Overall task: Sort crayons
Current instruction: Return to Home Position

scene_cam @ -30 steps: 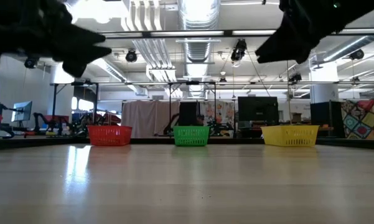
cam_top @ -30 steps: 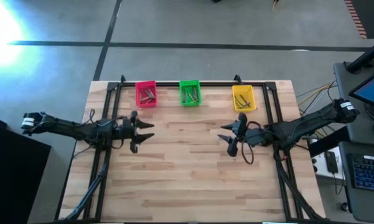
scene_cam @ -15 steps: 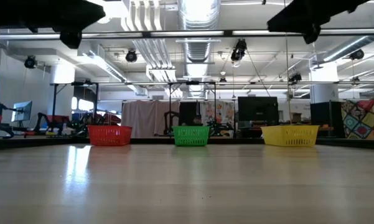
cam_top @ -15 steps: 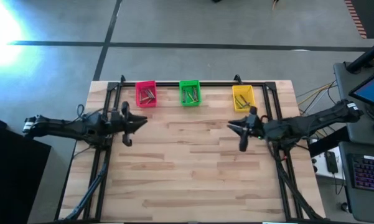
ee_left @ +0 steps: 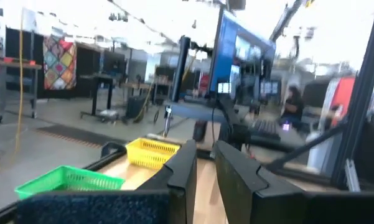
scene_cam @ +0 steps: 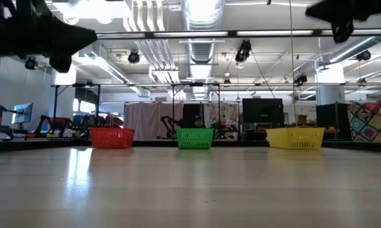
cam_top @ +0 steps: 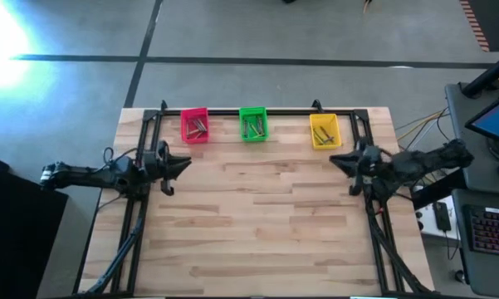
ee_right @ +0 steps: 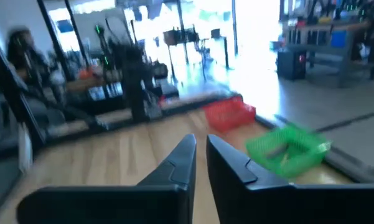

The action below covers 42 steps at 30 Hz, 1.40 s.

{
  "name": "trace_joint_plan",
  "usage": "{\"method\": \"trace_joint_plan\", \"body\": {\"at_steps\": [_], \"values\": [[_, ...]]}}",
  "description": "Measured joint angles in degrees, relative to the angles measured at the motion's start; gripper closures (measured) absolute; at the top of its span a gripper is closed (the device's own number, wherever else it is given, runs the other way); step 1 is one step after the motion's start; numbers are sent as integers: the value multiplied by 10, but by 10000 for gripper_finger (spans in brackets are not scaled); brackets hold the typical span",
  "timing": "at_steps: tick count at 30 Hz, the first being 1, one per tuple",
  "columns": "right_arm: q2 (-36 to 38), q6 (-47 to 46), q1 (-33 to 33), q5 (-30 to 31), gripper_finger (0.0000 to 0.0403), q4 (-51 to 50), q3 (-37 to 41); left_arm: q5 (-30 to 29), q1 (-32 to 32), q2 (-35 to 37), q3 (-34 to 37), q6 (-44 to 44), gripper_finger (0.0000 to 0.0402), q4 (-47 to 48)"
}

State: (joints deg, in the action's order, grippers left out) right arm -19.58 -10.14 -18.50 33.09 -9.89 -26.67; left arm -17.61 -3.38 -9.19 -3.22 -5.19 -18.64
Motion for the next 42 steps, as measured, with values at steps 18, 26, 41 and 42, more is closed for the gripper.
{"method": "trace_joint_plan", "body": {"at_steps": [18, 26, 41, 42], "values": [[98, 8, 0, -109, 392, 217, 194, 2, -3, 90, 25, 23, 359, 68], [136, 51, 0, -75, 392, 236, 232, 1, -3, 92, 26, 23, 359, 78], [135, 50, 4, -71, 392, 211, 259, 1, -3, 85, 26, 3, 359, 98], [135, 52, 4, -71, 392, 208, 259, 1, -3, 84, 26, 0, 359, 102]]}}
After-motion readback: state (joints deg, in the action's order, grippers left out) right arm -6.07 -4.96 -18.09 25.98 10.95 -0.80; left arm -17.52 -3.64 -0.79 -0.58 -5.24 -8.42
